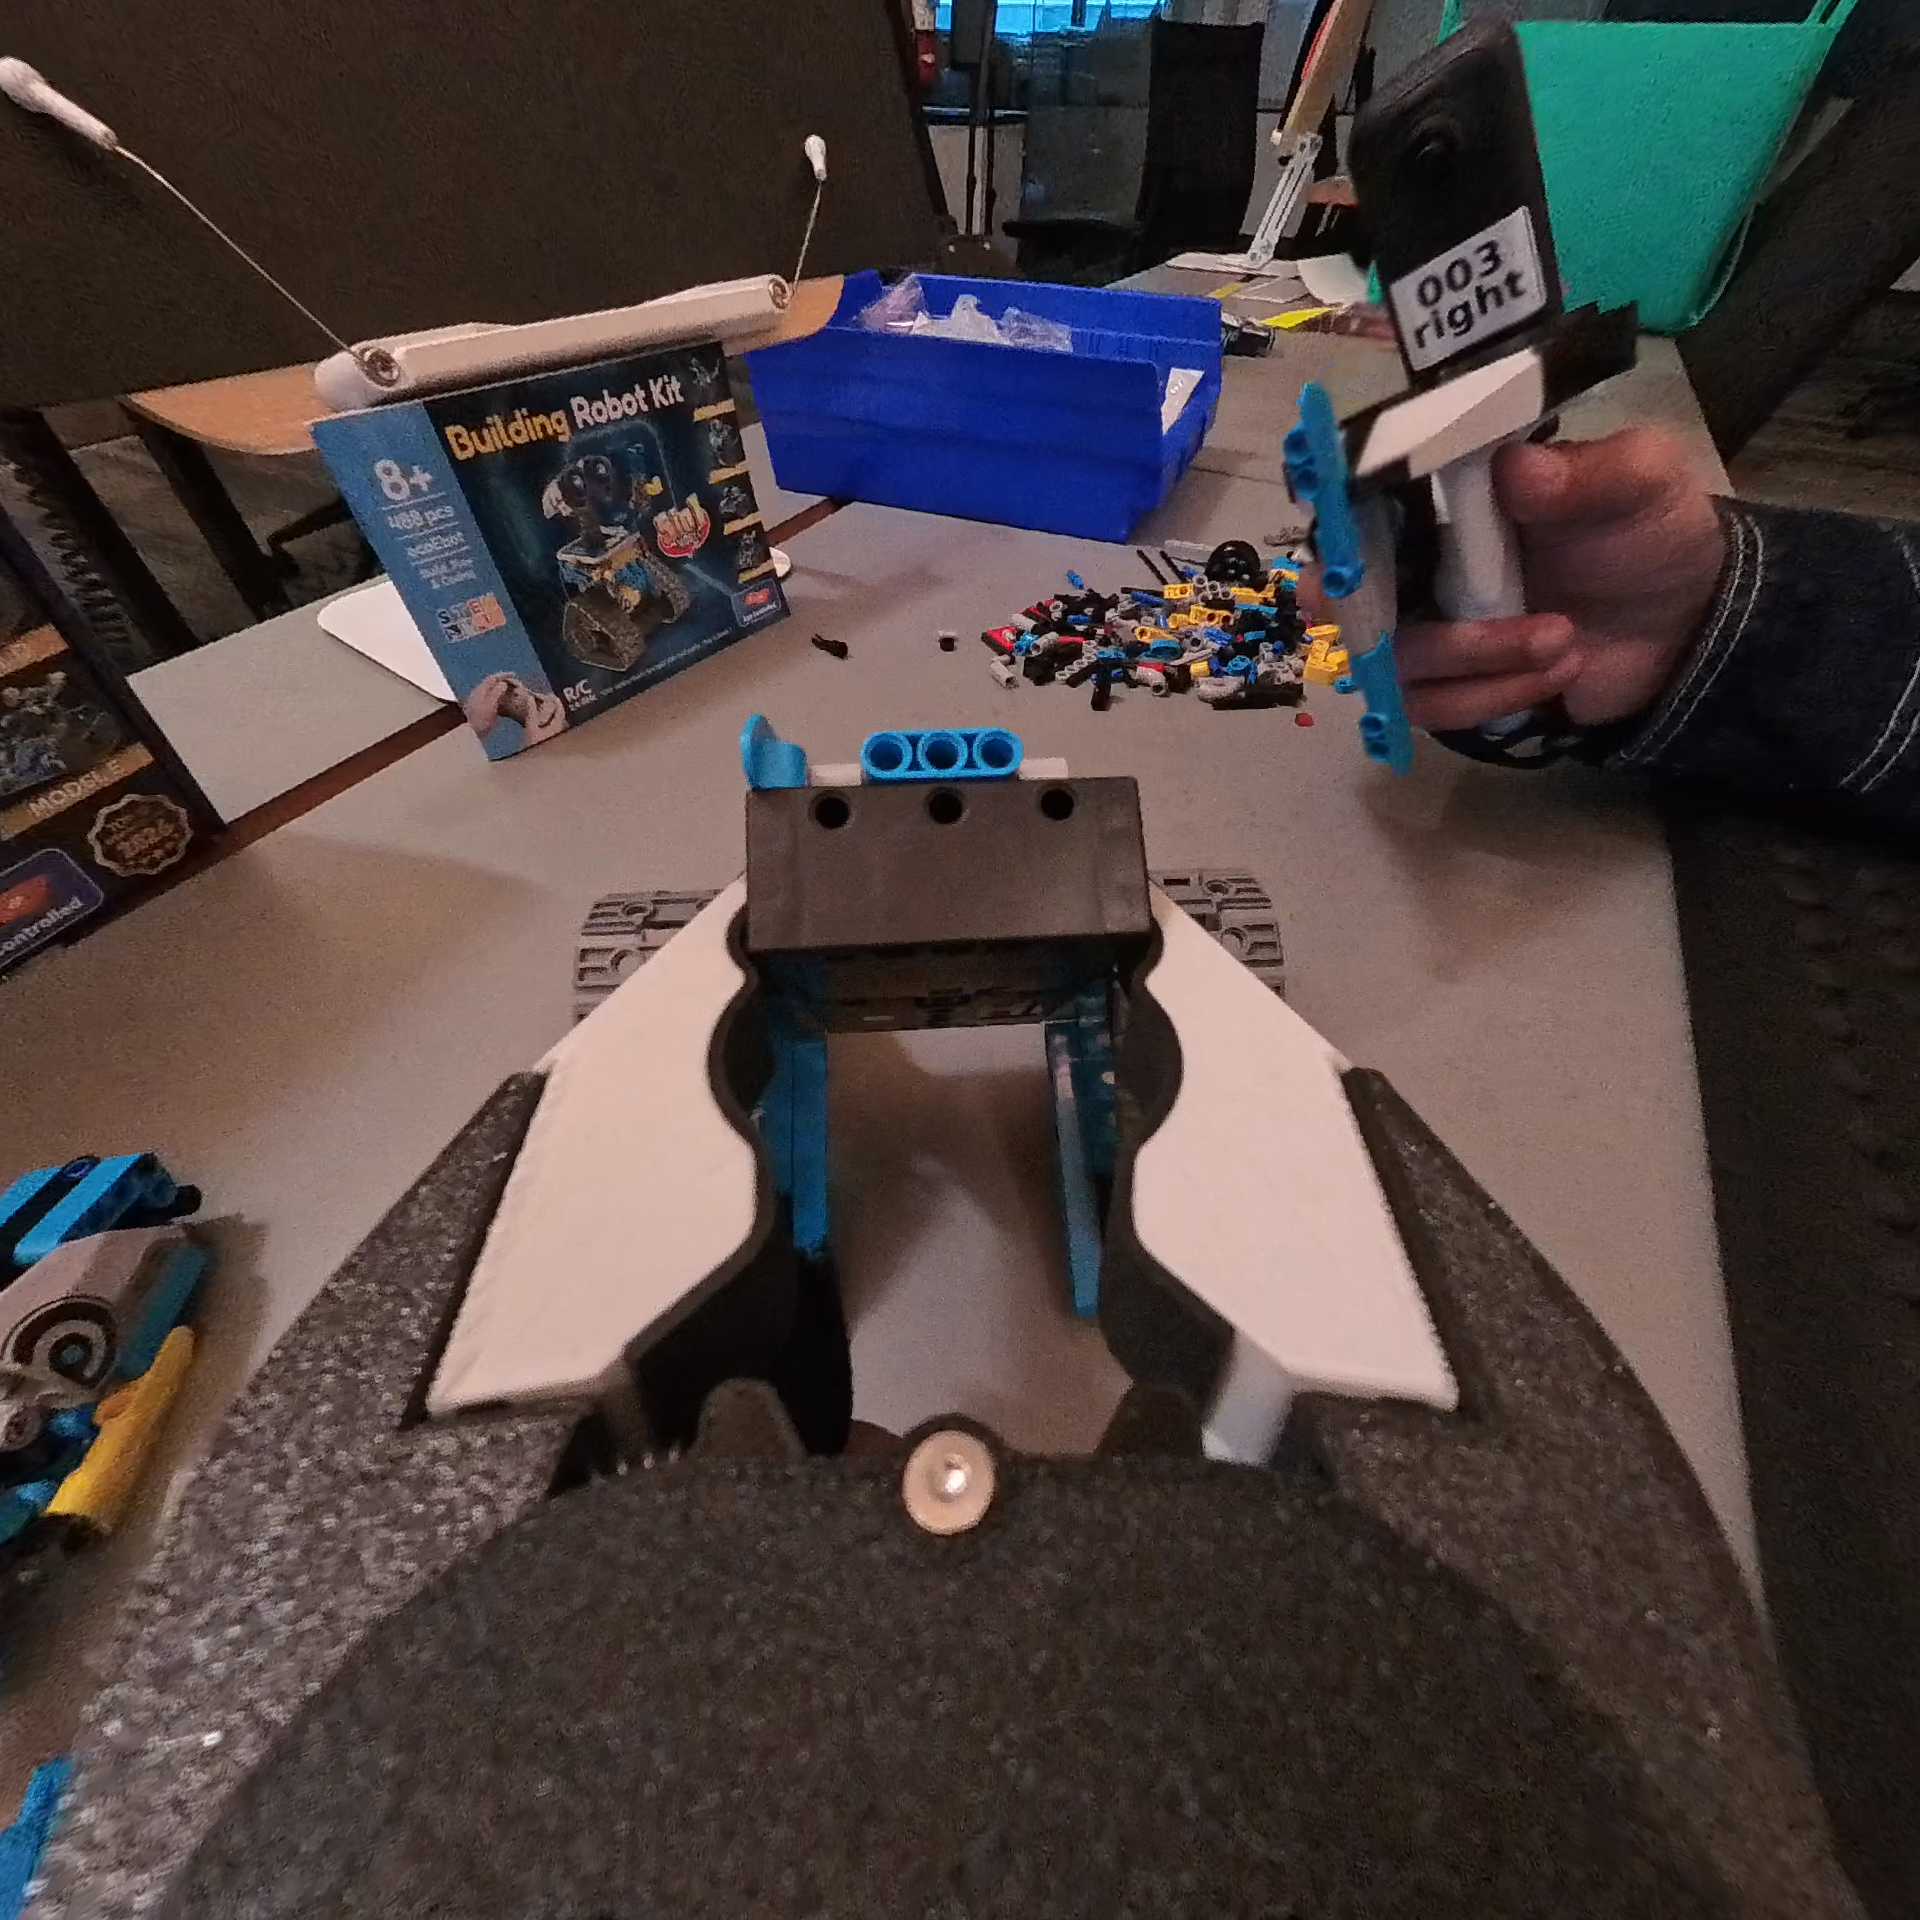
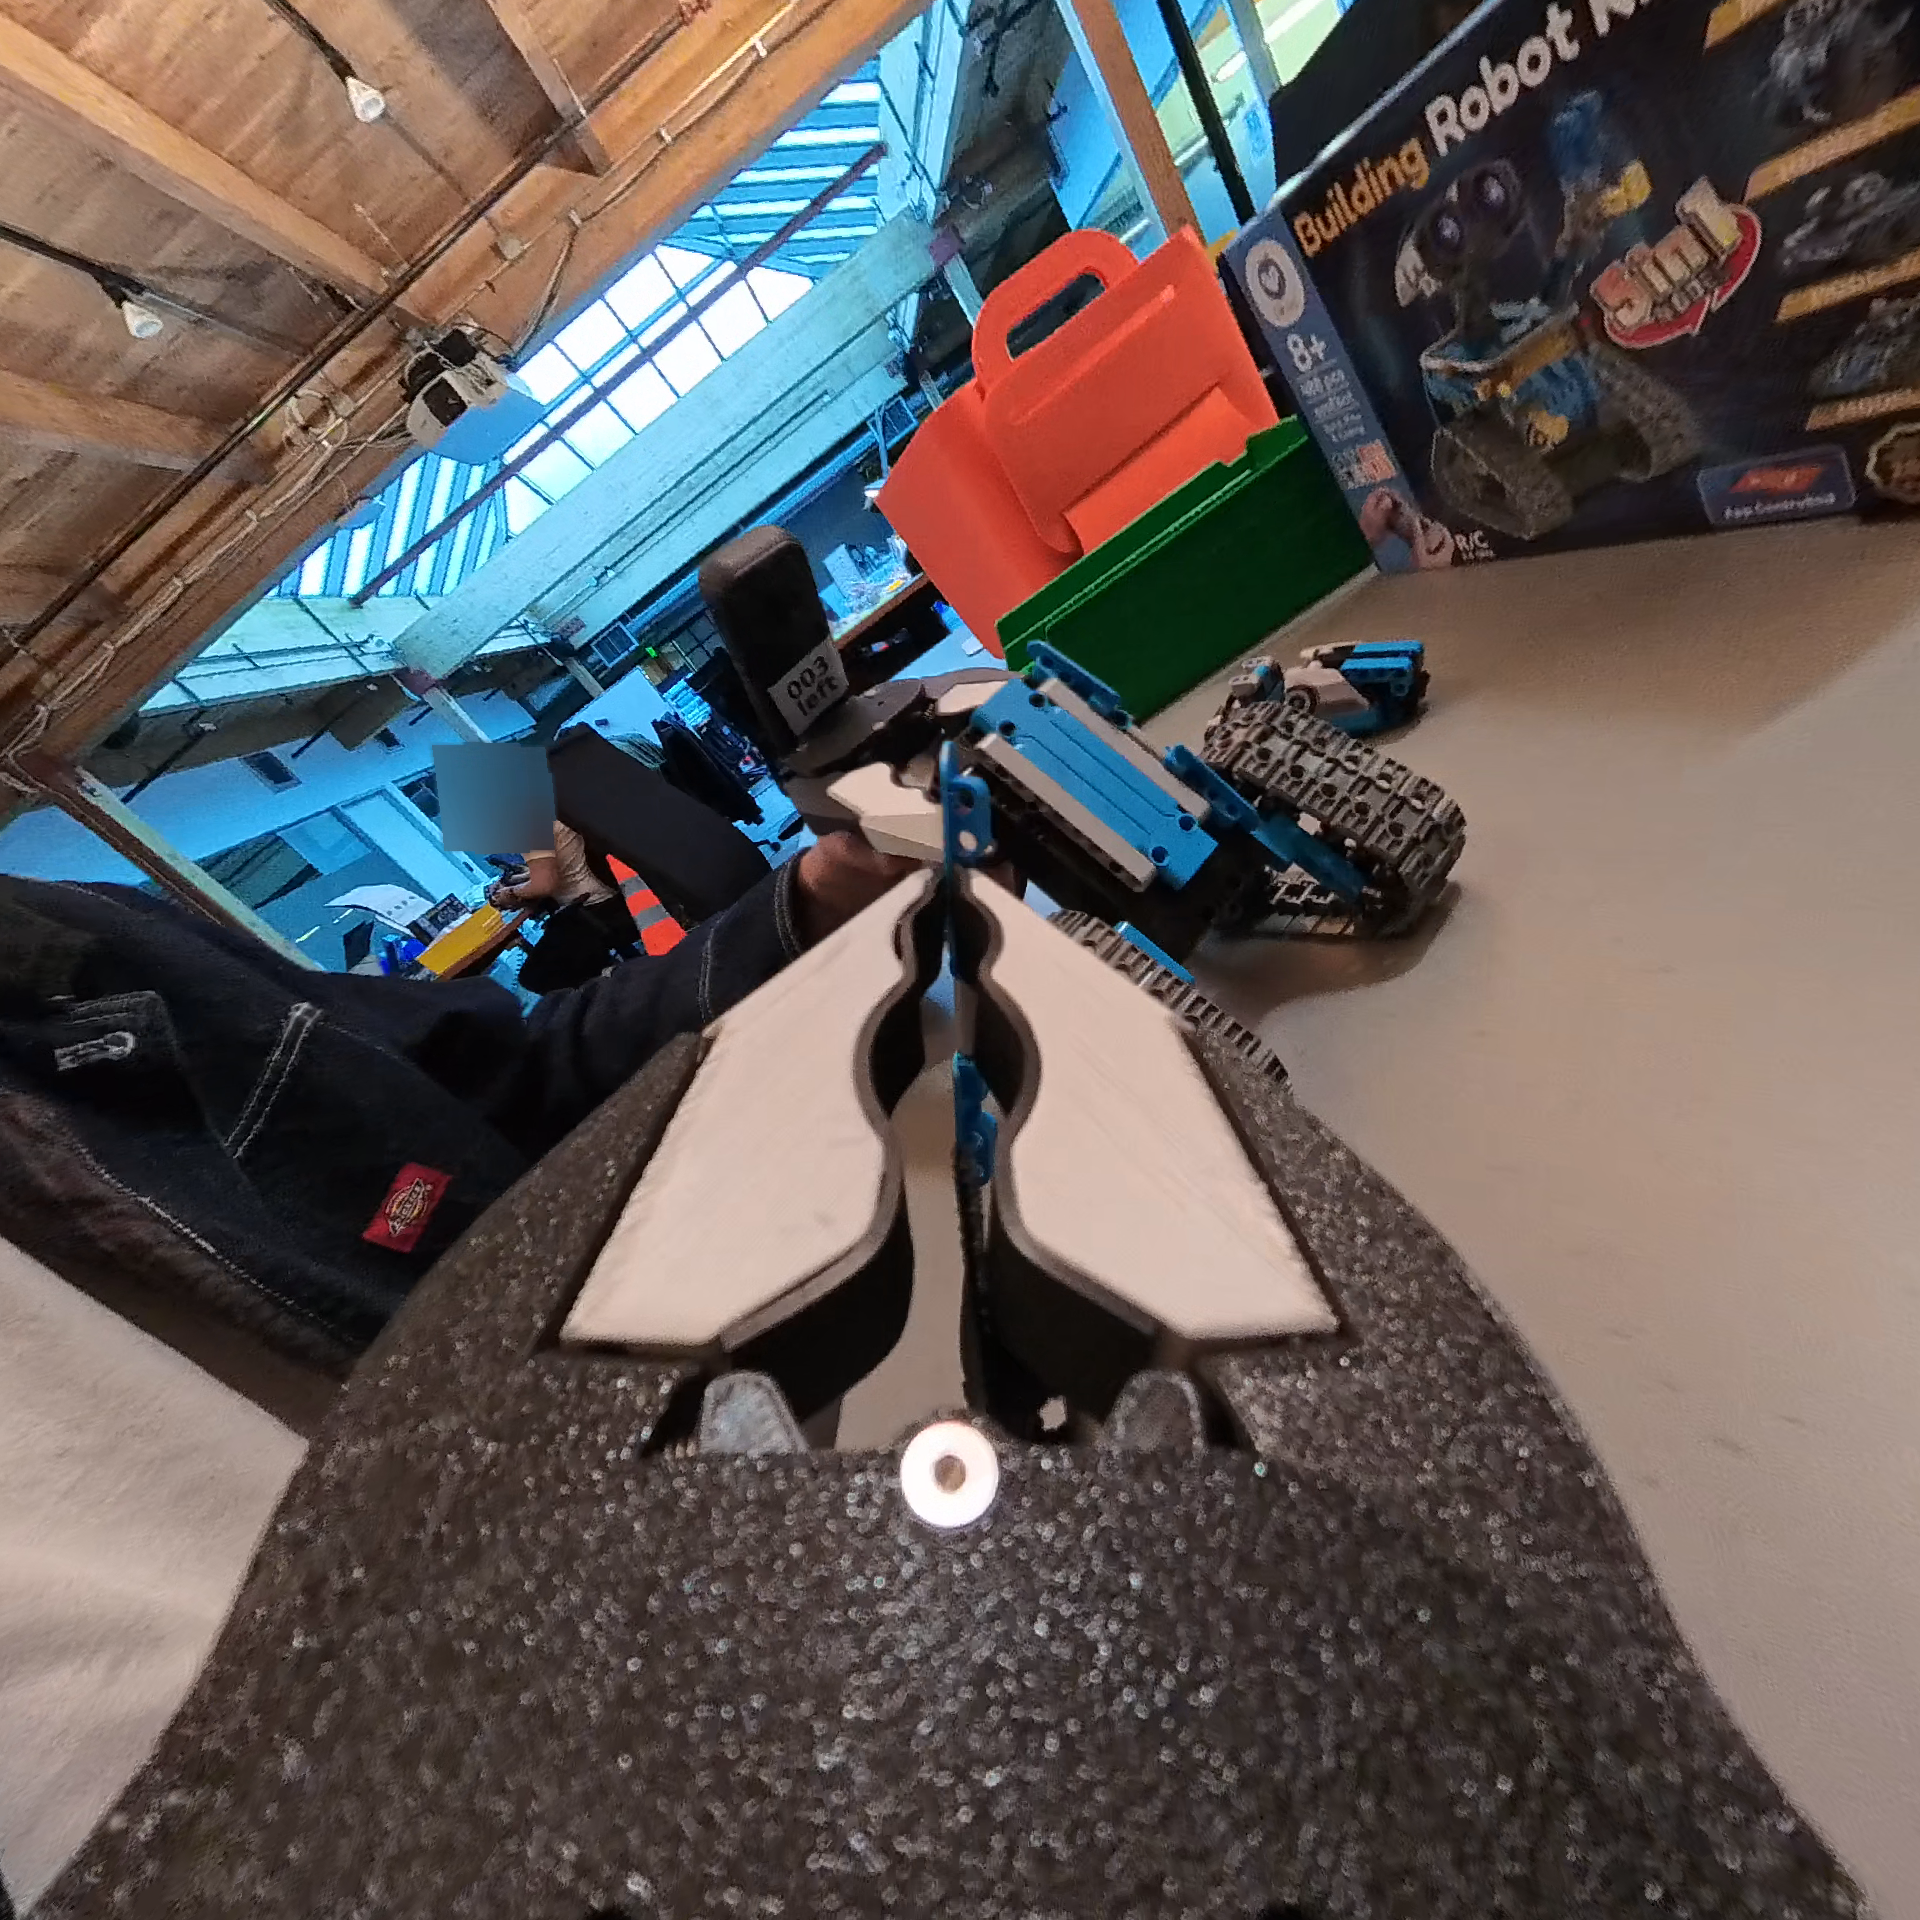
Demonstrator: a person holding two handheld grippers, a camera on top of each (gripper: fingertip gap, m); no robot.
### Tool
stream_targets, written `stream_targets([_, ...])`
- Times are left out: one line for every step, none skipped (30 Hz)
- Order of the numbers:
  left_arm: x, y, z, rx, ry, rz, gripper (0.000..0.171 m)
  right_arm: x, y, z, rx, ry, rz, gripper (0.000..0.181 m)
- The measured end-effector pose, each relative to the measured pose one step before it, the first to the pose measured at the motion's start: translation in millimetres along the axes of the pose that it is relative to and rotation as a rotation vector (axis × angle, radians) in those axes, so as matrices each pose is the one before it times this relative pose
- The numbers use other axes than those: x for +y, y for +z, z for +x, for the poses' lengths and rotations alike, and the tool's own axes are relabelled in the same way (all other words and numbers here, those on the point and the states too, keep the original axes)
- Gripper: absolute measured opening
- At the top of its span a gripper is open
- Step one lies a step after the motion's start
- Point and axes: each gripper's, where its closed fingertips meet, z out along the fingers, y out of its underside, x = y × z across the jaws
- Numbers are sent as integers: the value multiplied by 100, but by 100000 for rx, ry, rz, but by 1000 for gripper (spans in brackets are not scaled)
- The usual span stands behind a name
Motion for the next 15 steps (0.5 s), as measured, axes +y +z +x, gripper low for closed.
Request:
stream_targets([-43, -100, 99, 1142, -1654, 826, 68, 206, 105, 149, 486, 993, -725, 0])
stream_targets([-110, -145, 108, 1392, -2348, 1039, 67, 240, 19, 273, 1381, 529, -1031, 0])
stream_targets([-154, -169, 84, 1023, -2382, 1140, 68, 263, -28, 385, 2203, 89, -1146, 0])
stream_targets([-170, -134, 4, 248, -1902, 1119, 68, 358, -25, 313, 1748, 181, -1910, 0])
stream_targets([-167, -119, -53, -597, -1425, 1123, 69, 413, 14, 125, 900, -490, -2181, 0])
stream_targets([-241, -223, -26, -896, -1651, 1571, 72, 207, 31, -42, 587, -1129, -1021, 0])
stream_targets([-336, -392, 60, -813, -2198, 2375, 76, -136, -18, -228, -70, -1261, 1004, 0])
stream_targets([-367, -478, 57, -1477, -2014, 2988, 77, -259, 1, -448, -1527, -419, 1567, 0])
stream_targets([-426, -605, -93, -3708, -925, 3296, 77, -260, 45, -531, -2223, 685, 1790, 0])
stream_targets([-587, -765, 8, -4991, 426, 4182, 75, -297, 91, -552, -2603, 1888, 2588, 0])
stream_targets([-804, -802, 461, -4098, 1708, 5383, 73, -212, 174, -563, -2538, 2367, 2463, 0])
stream_targets([-820, -623, 882, -3214, 2387, 5387, 66, -74, 280, -466, -1510, 1680, 1791, 0])
stream_targets([-441, -226, 1398, -658, 1794, 3322, 61, 7, 379, -312, 120, -496, 1540, 0])
stream_targets([232, 332, 1970, 3202, -89, -324, 56, 239, 506, -430, -257, -2062, -149, 0])
stream_targets([869, 832, 2209, 5426, -2451, -3491, 56, 357, 576, -565, -1187, -2423, -1370, 0])
